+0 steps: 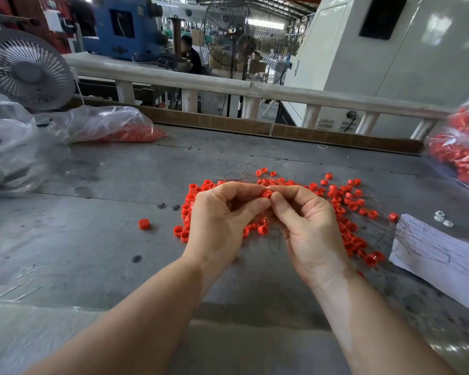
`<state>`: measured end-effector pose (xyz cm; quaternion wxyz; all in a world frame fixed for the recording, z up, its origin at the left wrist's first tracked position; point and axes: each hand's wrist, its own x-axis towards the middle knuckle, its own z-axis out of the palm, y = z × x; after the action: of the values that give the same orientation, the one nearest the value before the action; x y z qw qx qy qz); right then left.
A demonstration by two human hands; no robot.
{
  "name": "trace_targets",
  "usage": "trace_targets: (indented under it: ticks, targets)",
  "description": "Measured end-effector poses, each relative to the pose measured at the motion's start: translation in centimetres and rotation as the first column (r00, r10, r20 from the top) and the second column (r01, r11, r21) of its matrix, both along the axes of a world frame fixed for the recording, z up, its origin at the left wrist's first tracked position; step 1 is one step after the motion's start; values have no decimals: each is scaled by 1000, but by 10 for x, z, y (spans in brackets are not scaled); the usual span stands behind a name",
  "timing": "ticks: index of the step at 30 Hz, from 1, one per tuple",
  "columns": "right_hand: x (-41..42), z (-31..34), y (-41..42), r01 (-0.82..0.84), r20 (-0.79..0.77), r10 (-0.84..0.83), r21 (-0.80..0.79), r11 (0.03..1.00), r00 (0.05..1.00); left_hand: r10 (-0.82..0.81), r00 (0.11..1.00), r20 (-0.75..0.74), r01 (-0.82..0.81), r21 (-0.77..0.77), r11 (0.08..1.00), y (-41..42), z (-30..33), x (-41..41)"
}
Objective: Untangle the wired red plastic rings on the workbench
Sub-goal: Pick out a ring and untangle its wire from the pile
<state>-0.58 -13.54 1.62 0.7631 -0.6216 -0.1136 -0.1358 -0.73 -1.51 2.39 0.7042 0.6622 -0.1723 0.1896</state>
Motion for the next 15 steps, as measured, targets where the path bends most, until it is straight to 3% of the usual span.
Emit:
trace_targets:
  ticks: [10, 15]
  targets:
    - [-4, 1, 1, -3, 61, 4, -9, 1000, 998, 38, 999, 15, -39, 47, 998, 3, -2, 5]
    - [-6, 1, 6, 7, 103, 1, -78, 997, 995, -32, 999, -44, 30, -56, 998, 4, -4, 8]
